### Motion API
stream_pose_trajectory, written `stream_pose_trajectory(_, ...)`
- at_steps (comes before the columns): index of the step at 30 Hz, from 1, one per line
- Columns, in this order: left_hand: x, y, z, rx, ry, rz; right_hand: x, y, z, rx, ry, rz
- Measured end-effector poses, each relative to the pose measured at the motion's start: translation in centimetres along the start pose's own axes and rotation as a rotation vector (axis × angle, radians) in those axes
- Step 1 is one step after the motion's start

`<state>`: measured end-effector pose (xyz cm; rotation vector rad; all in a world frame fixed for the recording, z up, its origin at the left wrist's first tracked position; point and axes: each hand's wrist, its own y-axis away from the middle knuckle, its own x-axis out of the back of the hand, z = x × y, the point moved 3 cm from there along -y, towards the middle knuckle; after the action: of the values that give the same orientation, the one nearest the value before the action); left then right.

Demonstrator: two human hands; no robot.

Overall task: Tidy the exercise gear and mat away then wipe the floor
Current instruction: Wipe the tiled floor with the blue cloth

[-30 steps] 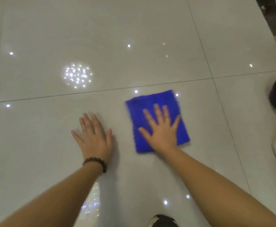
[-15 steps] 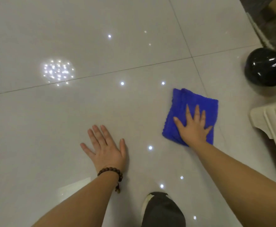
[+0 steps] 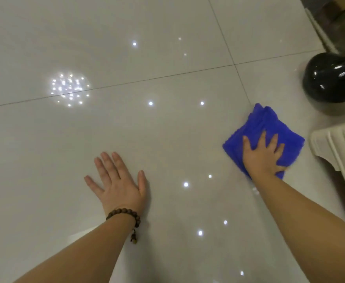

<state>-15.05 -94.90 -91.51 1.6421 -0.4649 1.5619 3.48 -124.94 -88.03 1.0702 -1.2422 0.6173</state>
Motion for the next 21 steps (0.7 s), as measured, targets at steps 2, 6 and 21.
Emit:
stream_pose_trajectory(2,-0.1,0.0,-0.1,0.006,-0.003,0.004,-2.5,4.0,-4.8,0.311,0.086,0.046)
stream_pose_trajectory(6,-0.4,-0.1,-0.1,-0.009,0.020,0.040,-7.3,14.1,-12.2,1.098,0.239,0.094)
stream_pose_trajectory(21,1.2,7.4,-18.7,0.558,0.061,0.065,-4.7,5.9,-14.1,0.943,0.308,0.103)
